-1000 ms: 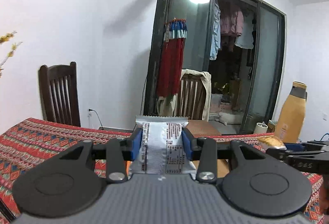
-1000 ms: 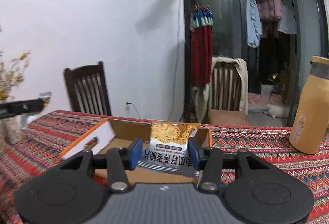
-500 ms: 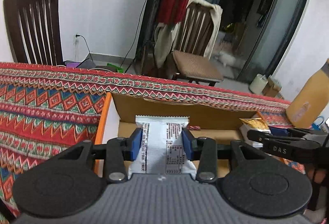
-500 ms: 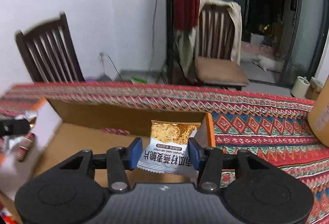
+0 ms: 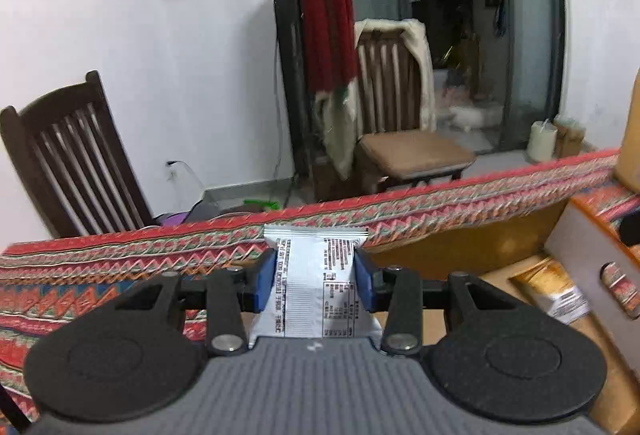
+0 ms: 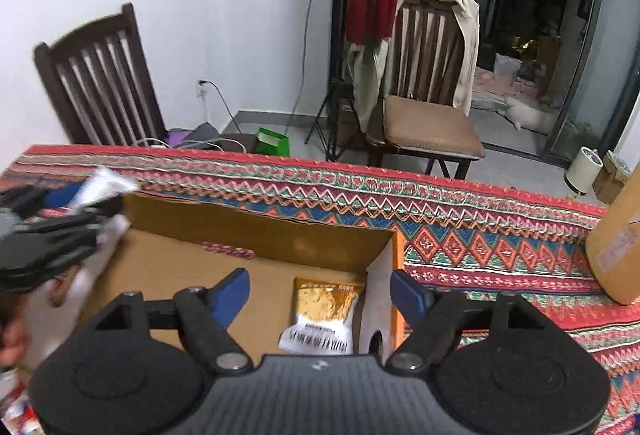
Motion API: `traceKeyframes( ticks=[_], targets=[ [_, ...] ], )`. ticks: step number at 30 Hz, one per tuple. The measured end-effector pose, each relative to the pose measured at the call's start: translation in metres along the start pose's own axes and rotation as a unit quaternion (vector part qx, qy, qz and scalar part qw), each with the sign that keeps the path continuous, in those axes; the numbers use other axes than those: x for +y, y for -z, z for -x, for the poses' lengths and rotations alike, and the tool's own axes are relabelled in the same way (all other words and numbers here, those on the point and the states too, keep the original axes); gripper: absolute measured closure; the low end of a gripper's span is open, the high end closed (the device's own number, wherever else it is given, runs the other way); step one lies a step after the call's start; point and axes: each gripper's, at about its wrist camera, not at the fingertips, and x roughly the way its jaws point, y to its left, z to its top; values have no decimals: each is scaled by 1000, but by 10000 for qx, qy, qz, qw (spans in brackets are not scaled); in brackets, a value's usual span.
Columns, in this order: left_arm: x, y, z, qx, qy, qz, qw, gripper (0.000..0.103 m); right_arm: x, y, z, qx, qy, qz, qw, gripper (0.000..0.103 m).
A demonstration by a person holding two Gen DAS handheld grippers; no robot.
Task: Organize snacks
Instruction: 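Open the right tool then the left tool, dropping packets into the box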
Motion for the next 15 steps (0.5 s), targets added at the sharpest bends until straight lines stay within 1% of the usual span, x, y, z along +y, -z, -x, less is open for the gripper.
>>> traceKeyframes(
  ticks=[1,3,6,7,8,9,10,11,12,15],
  targets=[
    [-1,0,2,-11,-23,-41,10000,61,-1,0,10,10,-64,-64,10000,22],
    [-1,0,-1,158,-181,-65,9997,61,-2,2,35,80,-89,-154,9998,21],
    [1,1,-12,624,-273,-5,9977,60,4,6,71,24,-107,-33,9999,19],
    [2,2,-15,755,-313,22,9967,60,6,7,82,-51,-139,7,9999,18],
    [2,3,-15,810,-355,45,9961,60,9,10,91,-123,-160,52,9998,14],
    [3,3,-10,806,-349,72,9961,54,11,13,99,-213,-193,77,9996,13],
    [3,2,-6,849,-279,123,9959,30,13,15,103,-232,-217,79,9995,13],
    [3,1,-2,889,-227,156,9957,19,14,18,106,-237,-233,96,9994,13],
    [3,1,5,840,-207,163,9961,13,15,20,109,-262,-217,120,9993,13],
    [3,-3,25,775,-147,115,9968,13,14,25,116,-304,-220,88,9993,13]
  ],
)
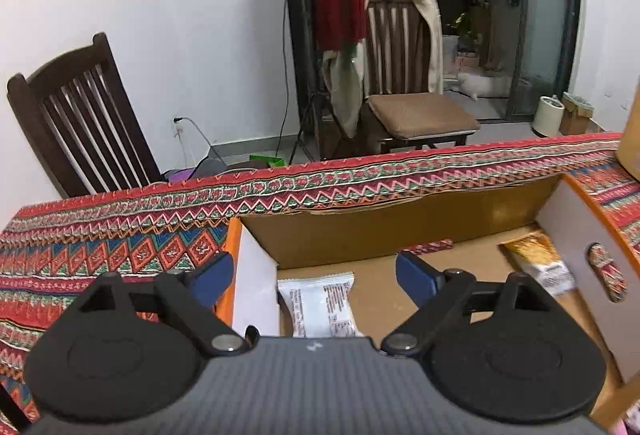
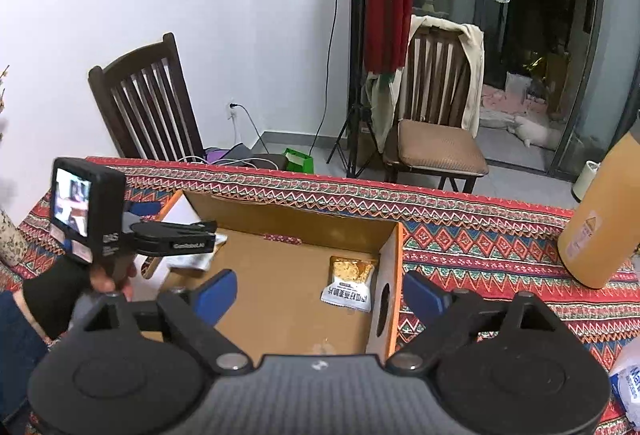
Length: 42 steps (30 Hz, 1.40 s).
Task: Organize snacks
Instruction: 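Open the right tool then the left tool, dropping packets into the box, then withdraw both open tools from the box back toward the snack pile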
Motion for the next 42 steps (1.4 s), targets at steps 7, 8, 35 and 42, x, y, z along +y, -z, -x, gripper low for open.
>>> traceKeyframes(
  ticks=[7,8,35,42],
  targets=[
    [8,5,83,-454,176,185,9986,3,0,15,36,-285,57,59,9996,13],
    [9,8,98,-526,199,249,9981,3,0,19,42,-353,64,65,9993,13],
    [-29,365,423,-2621,-61,726,9623,0,62,375,211,-2045,-316,-156,9782,2],
    [-19,384,407,-2195,-137,660,9733,0,77,419,214,-1787,-194,-101,9837,2]
  ],
)
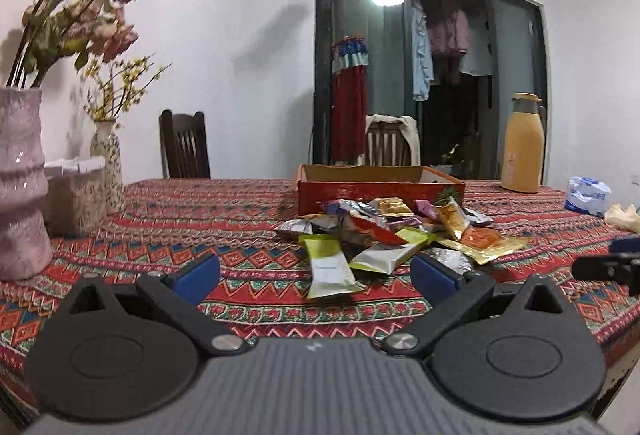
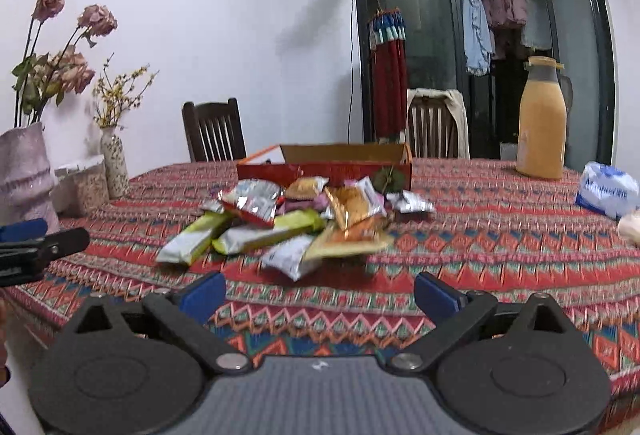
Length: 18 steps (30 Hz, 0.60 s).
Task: Organize snacks
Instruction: 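Withdraw both open tools from the box back toward the snack pile, then grasp a green-and-white bar packet with the left tool while the right tool grasps a white packet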
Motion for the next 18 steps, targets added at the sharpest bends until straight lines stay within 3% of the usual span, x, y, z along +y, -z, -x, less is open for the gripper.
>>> traceKeyframes(
  ticks=[14,18],
  targets=[
    [4,3,-43,473,268,24,9985,0,13,0,-45,438,-178,-169,9987,7],
    [7,0,-64,672,342,27,9971,9,14,-1,-71,677,-302,-299,9968,13]
  ],
)
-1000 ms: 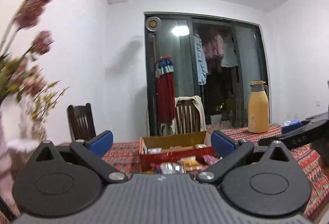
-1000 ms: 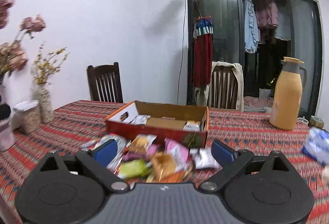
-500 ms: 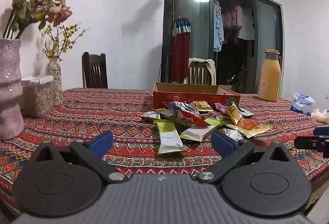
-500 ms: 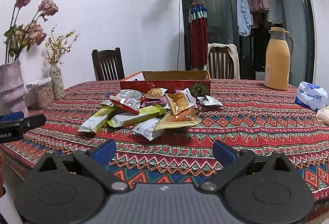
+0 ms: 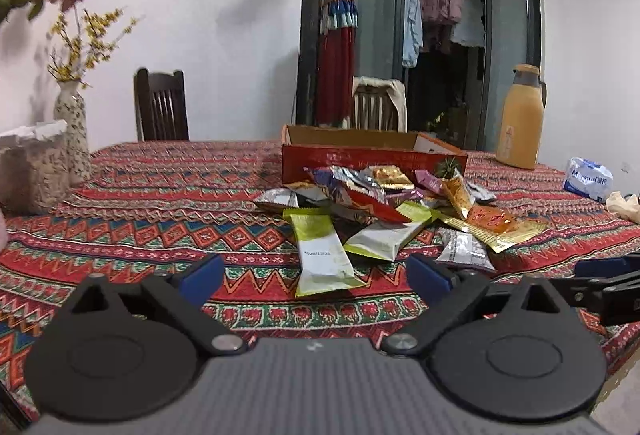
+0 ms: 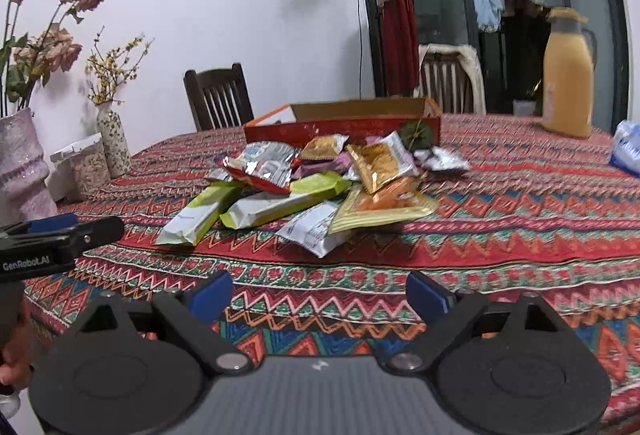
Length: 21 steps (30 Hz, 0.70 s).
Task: Organize snacks
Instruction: 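Grasp a green-and-white bar packet with the left tool while the right tool grasps a white packet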
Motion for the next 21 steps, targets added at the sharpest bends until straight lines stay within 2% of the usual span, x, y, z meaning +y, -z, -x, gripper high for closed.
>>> traceKeyframes(
  ticks=[4,10,12,15,16,19,20,21],
  targets=[
    [2,-11,-32,339,101,-111,9993,24,-3,-12,-38,196,-12,-215,9996,18],
    [9,-29,-87,770,247,-57,9967,31,-9,-34,-93,400,-173,-684,9967,21],
    [12,-33,-105,975,358,3,9946,33,-7,-41,-106,389,-120,-665,9970,21],
    [15,-34,-129,1268,343,-40,9913,43,-4,-48,-121,408,-51,-577,9975,23],
    [16,-33,-134,1336,376,13,9903,43,-3,-48,-125,426,4,-509,9978,25],
    [17,-32,-144,1498,455,141,9876,47,-1,-49,-128,492,119,-320,9982,35],
    [17,-31,-146,1520,442,172,9872,50,1,-48,-129,530,154,-210,9983,43],
    [16,-31,-147,1522,416,174,9873,57,3,-48,-127,545,200,-103,9983,50]
  ],
)
